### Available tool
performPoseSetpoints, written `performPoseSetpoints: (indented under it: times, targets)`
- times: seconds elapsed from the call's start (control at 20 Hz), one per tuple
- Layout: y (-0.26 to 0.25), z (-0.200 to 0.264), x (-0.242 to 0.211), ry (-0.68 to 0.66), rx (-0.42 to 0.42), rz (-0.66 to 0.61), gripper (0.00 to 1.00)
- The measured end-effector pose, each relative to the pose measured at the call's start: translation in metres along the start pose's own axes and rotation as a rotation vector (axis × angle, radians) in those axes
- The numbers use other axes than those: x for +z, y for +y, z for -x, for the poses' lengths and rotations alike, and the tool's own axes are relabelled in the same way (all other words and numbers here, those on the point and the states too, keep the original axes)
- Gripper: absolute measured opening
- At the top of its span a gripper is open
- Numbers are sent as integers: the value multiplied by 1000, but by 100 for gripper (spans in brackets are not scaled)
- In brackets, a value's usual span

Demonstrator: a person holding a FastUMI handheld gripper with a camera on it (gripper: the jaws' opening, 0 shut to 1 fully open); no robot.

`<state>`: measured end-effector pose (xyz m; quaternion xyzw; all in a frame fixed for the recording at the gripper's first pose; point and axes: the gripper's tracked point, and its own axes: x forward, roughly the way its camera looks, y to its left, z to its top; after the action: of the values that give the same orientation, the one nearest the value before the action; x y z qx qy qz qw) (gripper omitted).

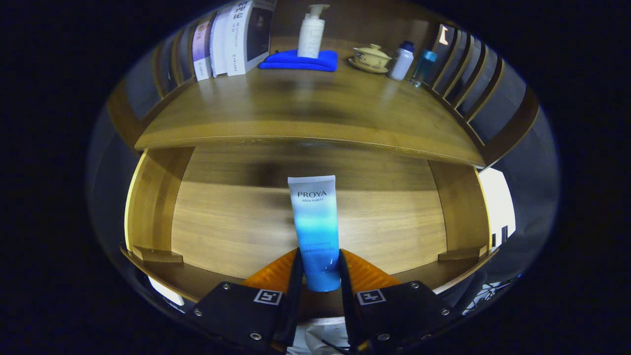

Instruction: Pull open the drawer, take out the items inside it, and place them on the countertop above the cabinet.

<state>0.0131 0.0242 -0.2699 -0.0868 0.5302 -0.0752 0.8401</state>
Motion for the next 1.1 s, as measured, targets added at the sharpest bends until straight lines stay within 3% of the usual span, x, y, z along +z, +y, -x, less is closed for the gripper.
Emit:
performPoseSetpoints:
  times: [0.3,0.55,1.1]
  targets:
    - [-19,42,14,-104,-29,-8,40]
    - [-30,61,66,-233,-28,-71,40]
    - [-24,3,172,-322,-14,-20,40]
